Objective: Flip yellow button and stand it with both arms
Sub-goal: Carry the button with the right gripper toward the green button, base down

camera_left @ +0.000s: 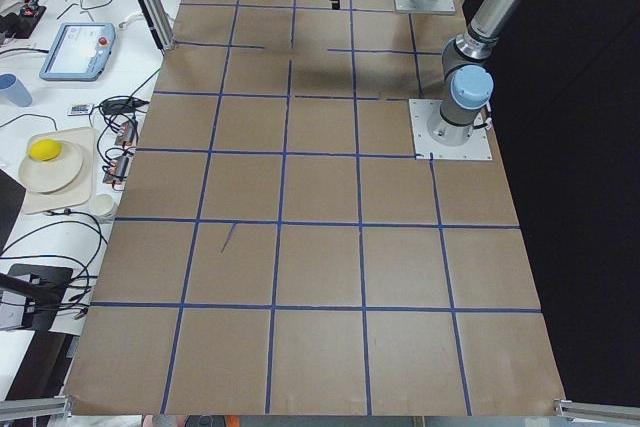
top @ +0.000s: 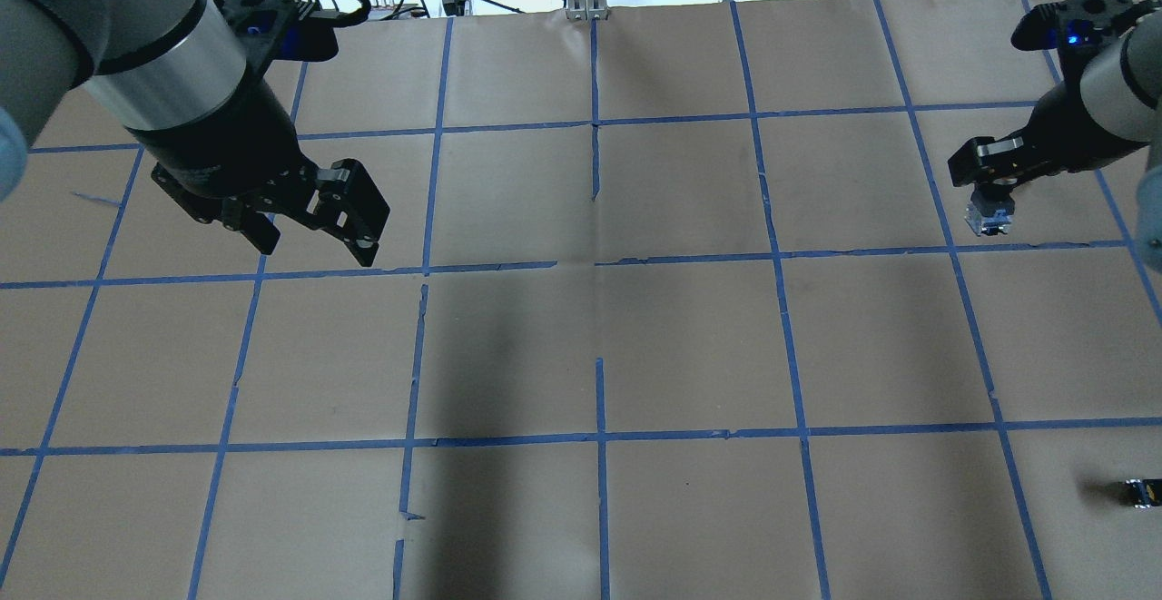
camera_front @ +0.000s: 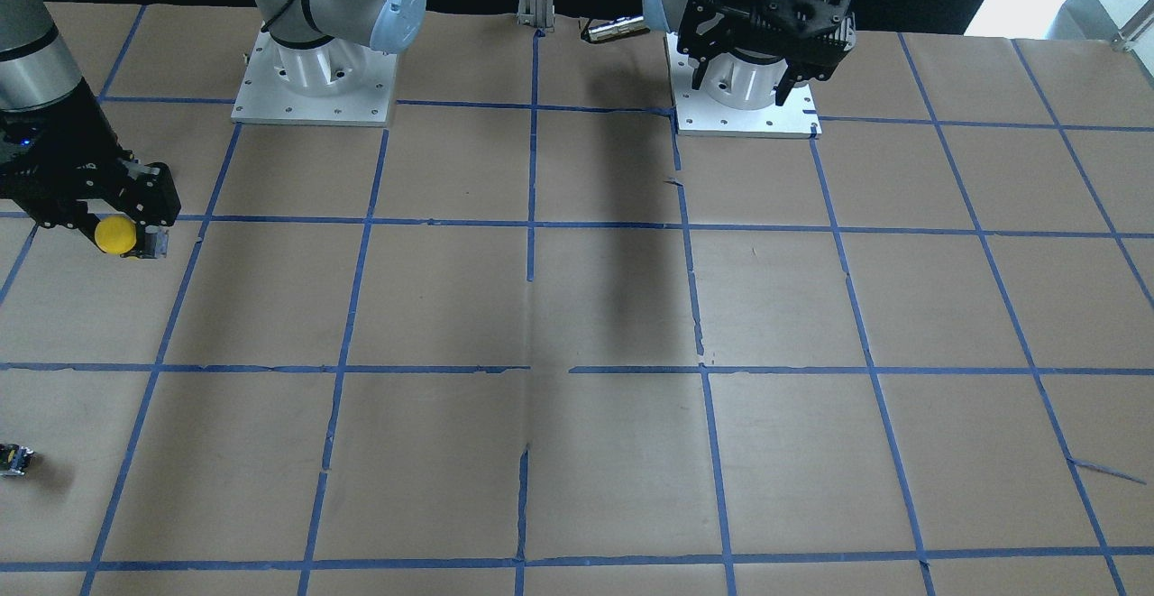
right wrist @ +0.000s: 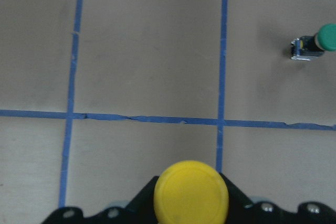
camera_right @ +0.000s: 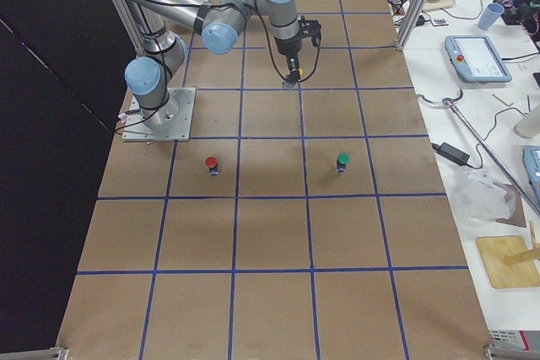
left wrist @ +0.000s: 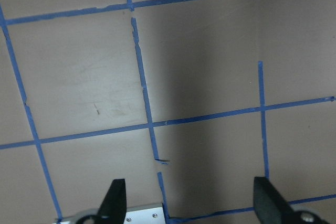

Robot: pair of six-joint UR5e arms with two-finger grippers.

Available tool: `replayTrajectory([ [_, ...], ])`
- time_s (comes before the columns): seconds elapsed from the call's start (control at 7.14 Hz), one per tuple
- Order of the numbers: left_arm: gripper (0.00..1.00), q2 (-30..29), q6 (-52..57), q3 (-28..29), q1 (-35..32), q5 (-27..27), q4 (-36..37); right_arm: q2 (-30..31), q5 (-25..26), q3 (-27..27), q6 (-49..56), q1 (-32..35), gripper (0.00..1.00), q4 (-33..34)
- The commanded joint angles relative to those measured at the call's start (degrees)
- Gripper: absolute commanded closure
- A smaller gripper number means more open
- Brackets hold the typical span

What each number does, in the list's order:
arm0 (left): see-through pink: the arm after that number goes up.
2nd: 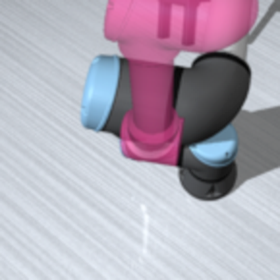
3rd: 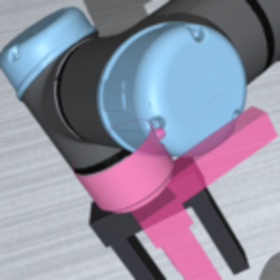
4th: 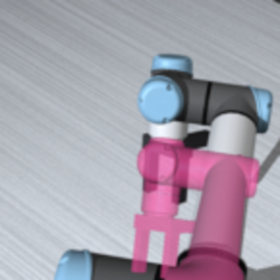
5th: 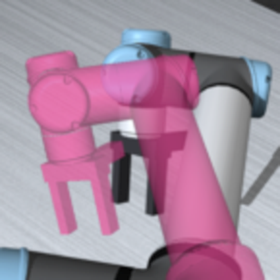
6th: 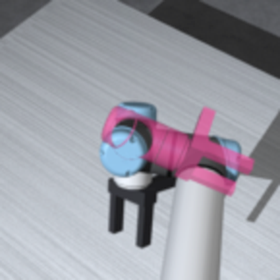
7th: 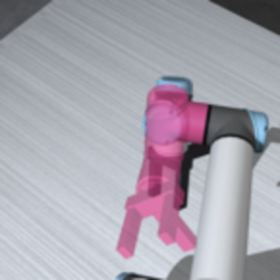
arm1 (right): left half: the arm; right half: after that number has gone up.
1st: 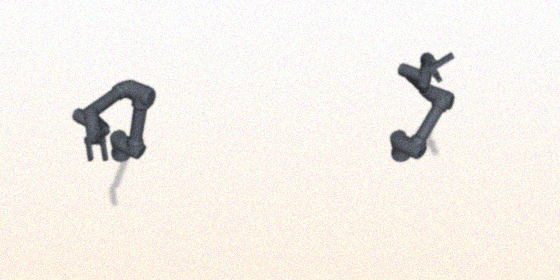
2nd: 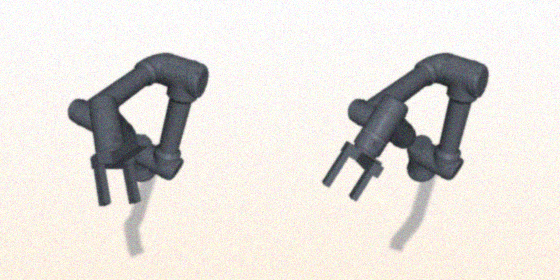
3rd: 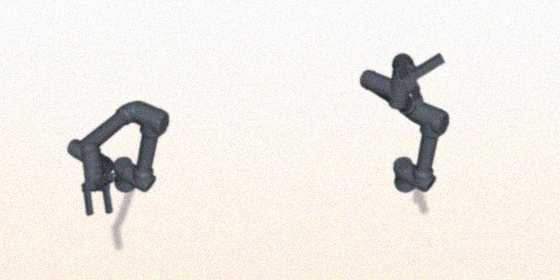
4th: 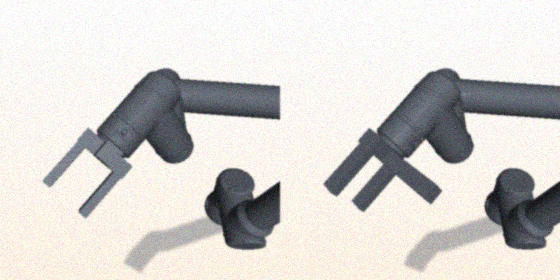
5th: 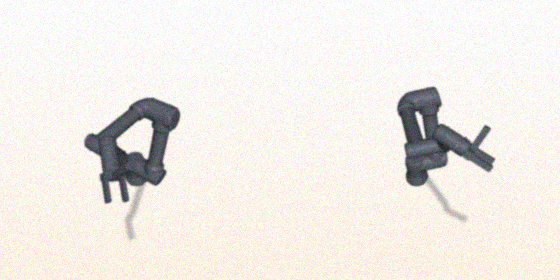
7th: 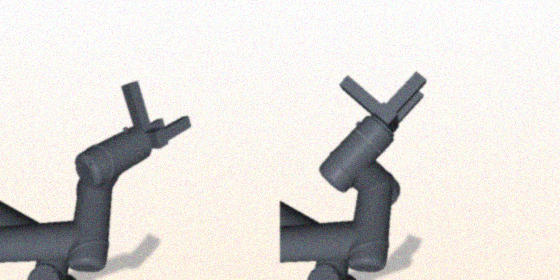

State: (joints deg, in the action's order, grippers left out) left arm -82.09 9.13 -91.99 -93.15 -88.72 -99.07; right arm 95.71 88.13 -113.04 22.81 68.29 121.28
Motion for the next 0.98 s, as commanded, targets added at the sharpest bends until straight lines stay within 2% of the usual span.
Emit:
replayTrajectory([
  [0.0,0.01,0.4,3.9,-4.5,2.5,-0.4,13.8,-0.4,3.8,-1.3,-6.6,-4.0,0.96,1.9],
  [0.14,0.0,0.8,3.2,-5.9,2.5,-0.3,16.8,-2.8,6.6,-1.3,-7.7,-4.5,0.96,2.1],
  [0.28,0.0,0.8,3.1,-4.9,3.7,-0.5,15.4,-5.2,6.5,-1.3,-8.2,-6.5,0.96,3.7],
  [0.56,0.0,-0.6,-9.1,0.4,4.4,-0.1,2.9,-9.8,6.7,-1.3,-8.1,-10.4,0.95,12.4],
  [0.7,0.0,-0.7,-10.1,0.8,4.3,0.2,0.9,-12.5,7.0,-1.3,-9.9,-12.4,0.93,17.8],
  [0.84,0.0,-0.5,-10.0,0.1,3.8,0.4,0.4,-14.3,7.4,-1.5,-16.1,-12.7,0.93,22.3],
])
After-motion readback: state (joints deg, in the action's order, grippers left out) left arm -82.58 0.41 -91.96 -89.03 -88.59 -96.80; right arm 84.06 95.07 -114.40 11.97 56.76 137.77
